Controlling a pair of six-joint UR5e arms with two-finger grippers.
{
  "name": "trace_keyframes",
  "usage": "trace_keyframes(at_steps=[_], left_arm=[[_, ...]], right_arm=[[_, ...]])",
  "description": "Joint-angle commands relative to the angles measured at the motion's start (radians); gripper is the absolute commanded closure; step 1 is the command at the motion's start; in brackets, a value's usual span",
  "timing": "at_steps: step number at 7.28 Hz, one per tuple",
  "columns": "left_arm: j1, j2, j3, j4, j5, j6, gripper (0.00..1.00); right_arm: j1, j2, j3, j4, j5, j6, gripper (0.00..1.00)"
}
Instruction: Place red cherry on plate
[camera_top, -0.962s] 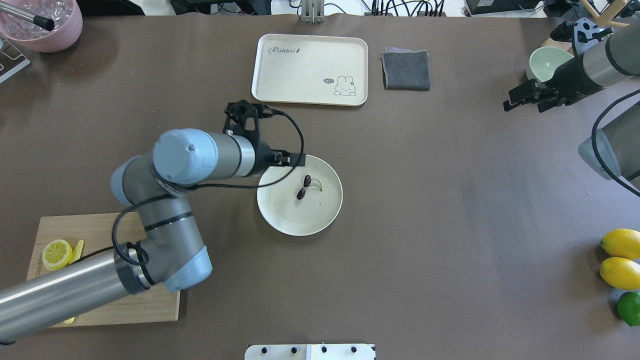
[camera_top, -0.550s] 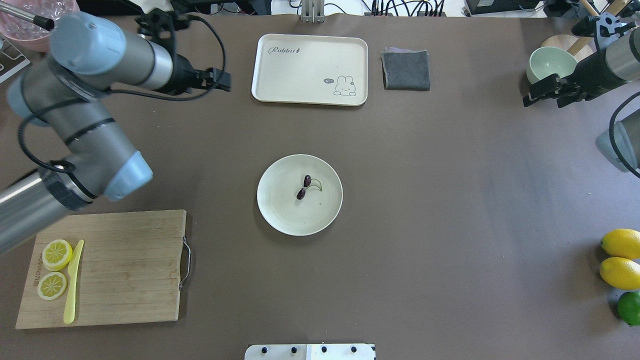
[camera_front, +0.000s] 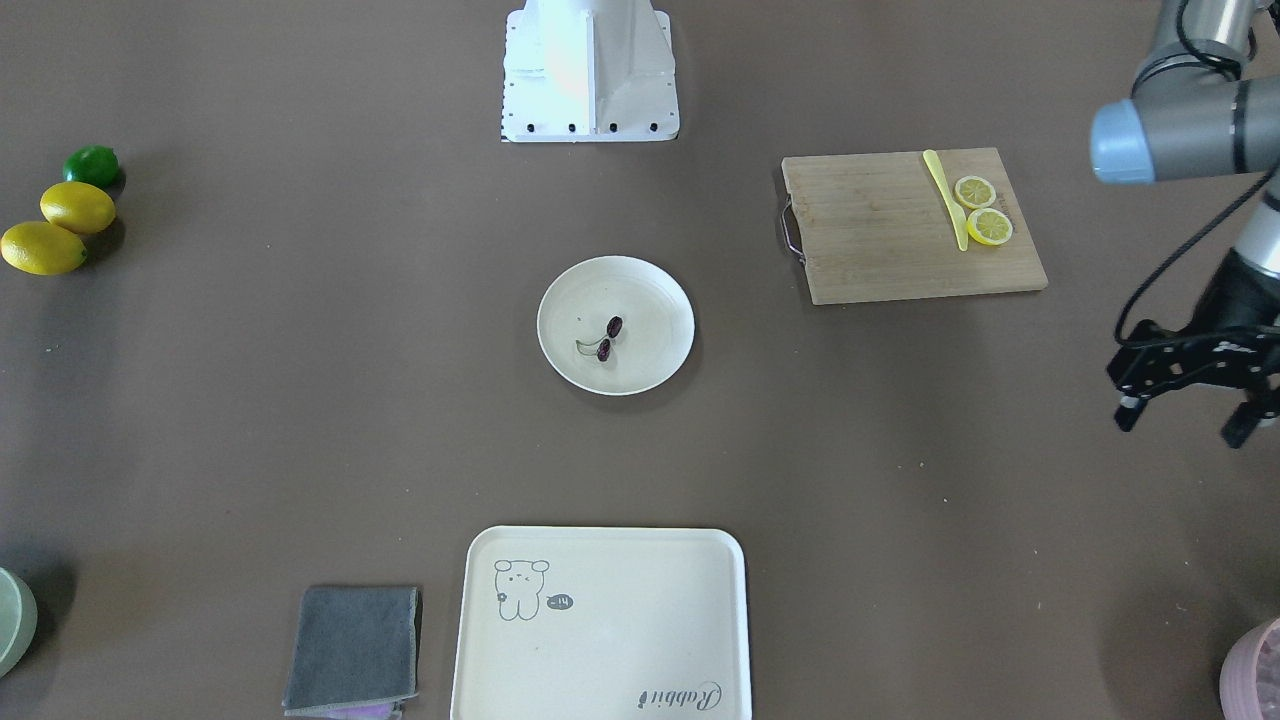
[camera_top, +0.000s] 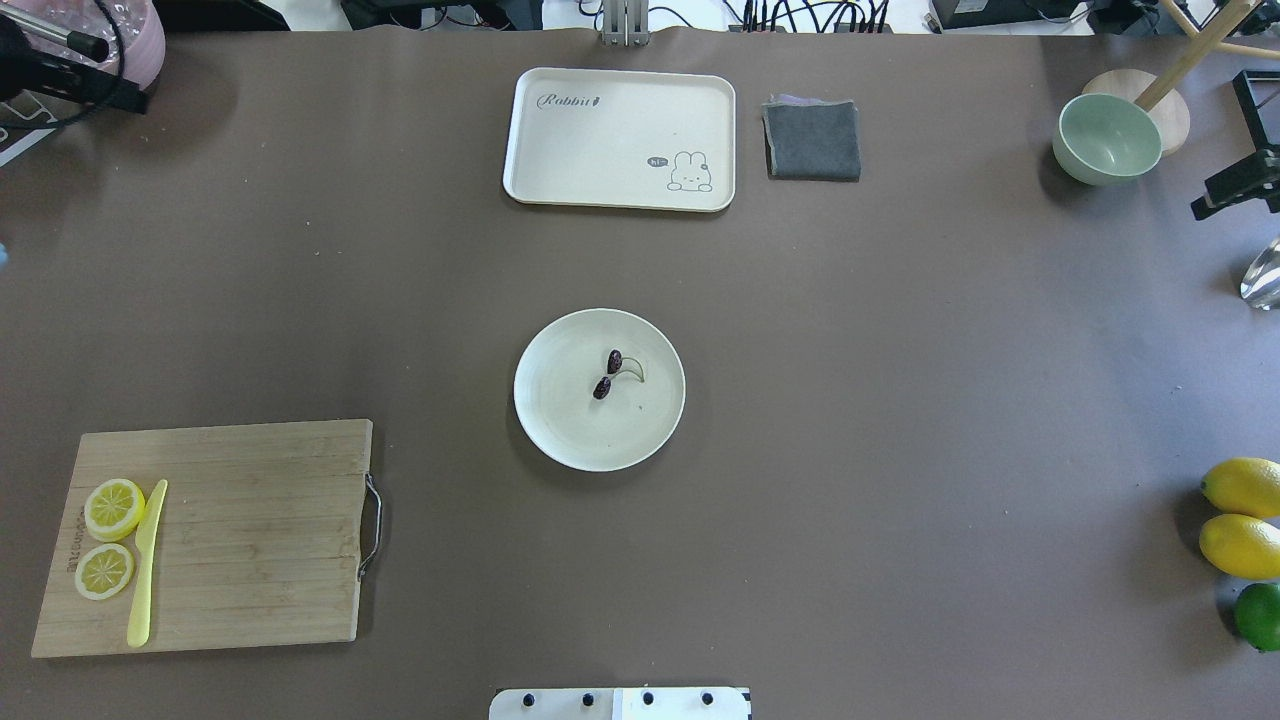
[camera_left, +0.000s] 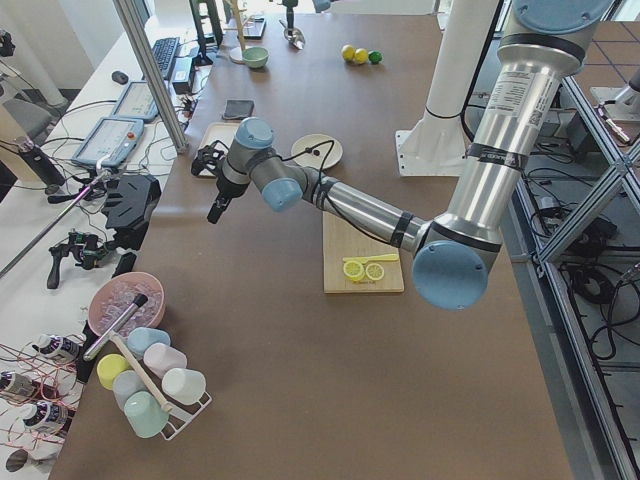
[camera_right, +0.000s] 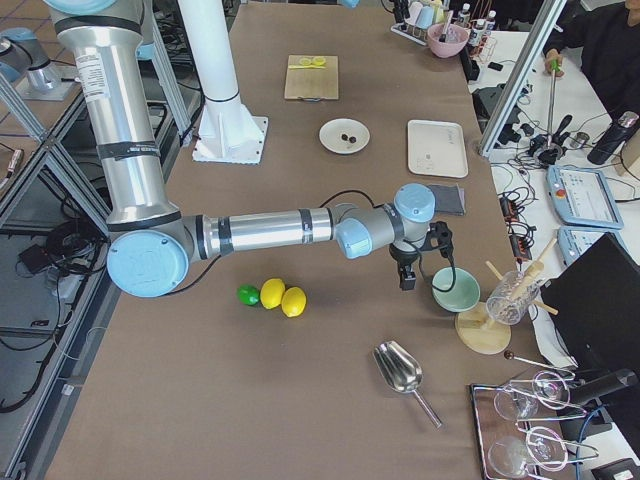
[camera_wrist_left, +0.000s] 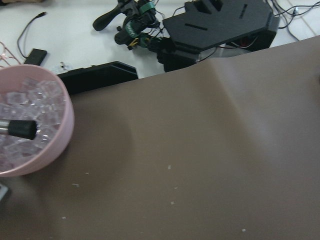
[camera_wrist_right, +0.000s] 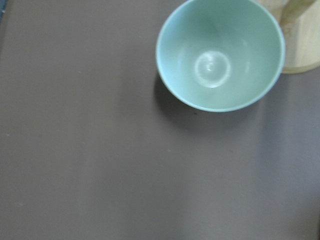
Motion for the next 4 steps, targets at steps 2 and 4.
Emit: trace_keyframes(at_steps=[2, 4], left_arm=[[-0.191, 0.101, 0.039, 0.215, -0.02, 0.205, 0.02], [-0.275, 0.121, 0.052, 0.376, -0.032, 0.369, 0.02]], right_arm=[[0.114, -0.105, -0.001, -0.025, 0.006, -0.128, 0.0], [0.14, -0.112, 0.003, -0.034, 0.018, -0.144, 0.0]])
